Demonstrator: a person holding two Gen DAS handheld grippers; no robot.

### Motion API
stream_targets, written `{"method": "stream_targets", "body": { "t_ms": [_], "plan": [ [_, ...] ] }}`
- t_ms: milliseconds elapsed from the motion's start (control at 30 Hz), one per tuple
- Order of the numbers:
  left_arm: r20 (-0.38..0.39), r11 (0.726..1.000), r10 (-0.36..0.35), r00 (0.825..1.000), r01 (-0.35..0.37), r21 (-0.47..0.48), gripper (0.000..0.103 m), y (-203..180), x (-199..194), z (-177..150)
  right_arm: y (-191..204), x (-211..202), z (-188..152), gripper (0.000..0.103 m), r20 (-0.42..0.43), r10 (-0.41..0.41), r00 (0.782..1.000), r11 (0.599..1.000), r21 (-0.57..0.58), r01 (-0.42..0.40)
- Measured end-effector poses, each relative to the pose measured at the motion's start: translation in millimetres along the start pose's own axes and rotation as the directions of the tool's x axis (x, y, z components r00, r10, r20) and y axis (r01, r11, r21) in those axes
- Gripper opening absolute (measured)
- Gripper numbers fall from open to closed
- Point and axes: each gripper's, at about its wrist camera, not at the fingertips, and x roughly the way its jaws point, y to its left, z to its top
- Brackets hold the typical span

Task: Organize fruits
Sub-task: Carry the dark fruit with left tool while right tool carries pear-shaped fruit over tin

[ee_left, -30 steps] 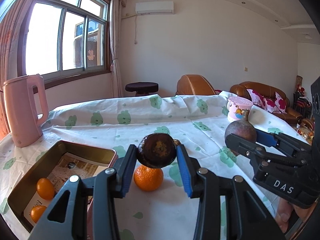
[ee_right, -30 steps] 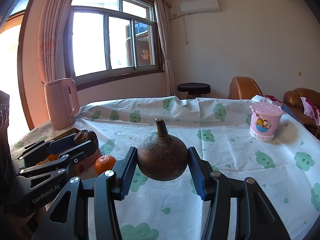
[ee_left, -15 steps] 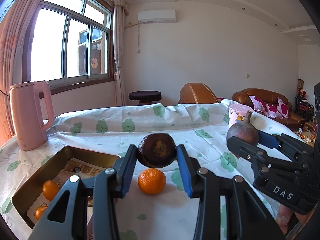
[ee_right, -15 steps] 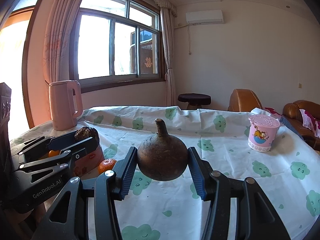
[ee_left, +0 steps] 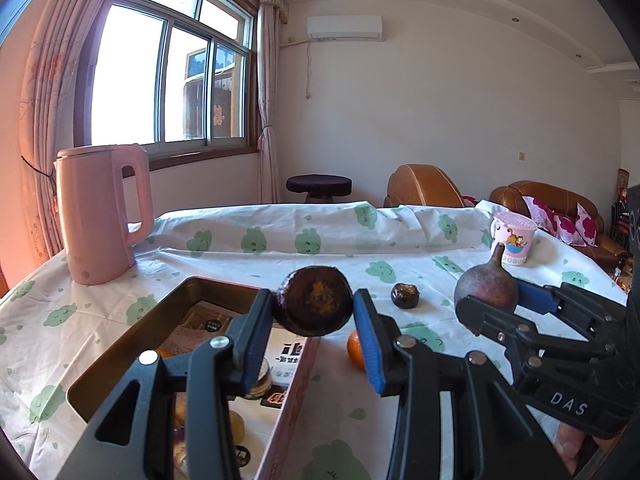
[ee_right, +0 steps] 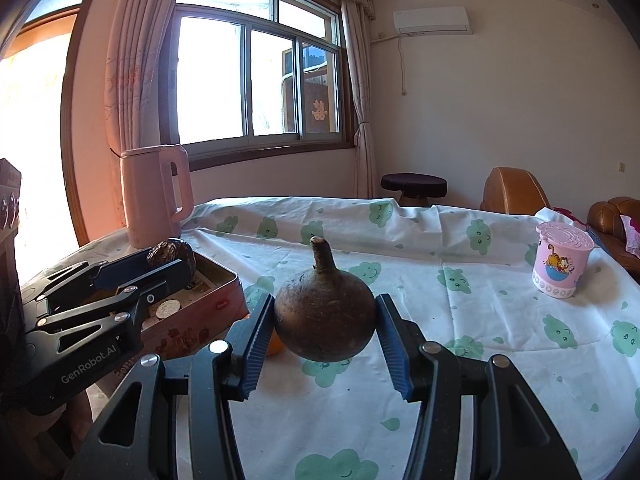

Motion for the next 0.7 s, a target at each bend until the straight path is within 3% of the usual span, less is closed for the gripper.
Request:
{"method": "stream_targets", "body": {
  "t_ms": [433, 700],
  "plan": [
    [-0.054, 0.995, 0.073, 0.996, -0.076, -0.058, 0.043, 61.8, 3.7, 11.3, 51.9, 28.1, 26.6, 0.053, -0.025, 0.128, 0.991, 0.991, -0.038, -0.129],
    [-0.105, 0.992, 0.100, 0.989, -0.107, -0.069, 0.043, 79.5, 14.3, 6.7, 77.4, 51.1, 34.6, 0.053, -0.044, 0.162, 0.986, 0.984, -0.062, -0.165]
  ]
}}
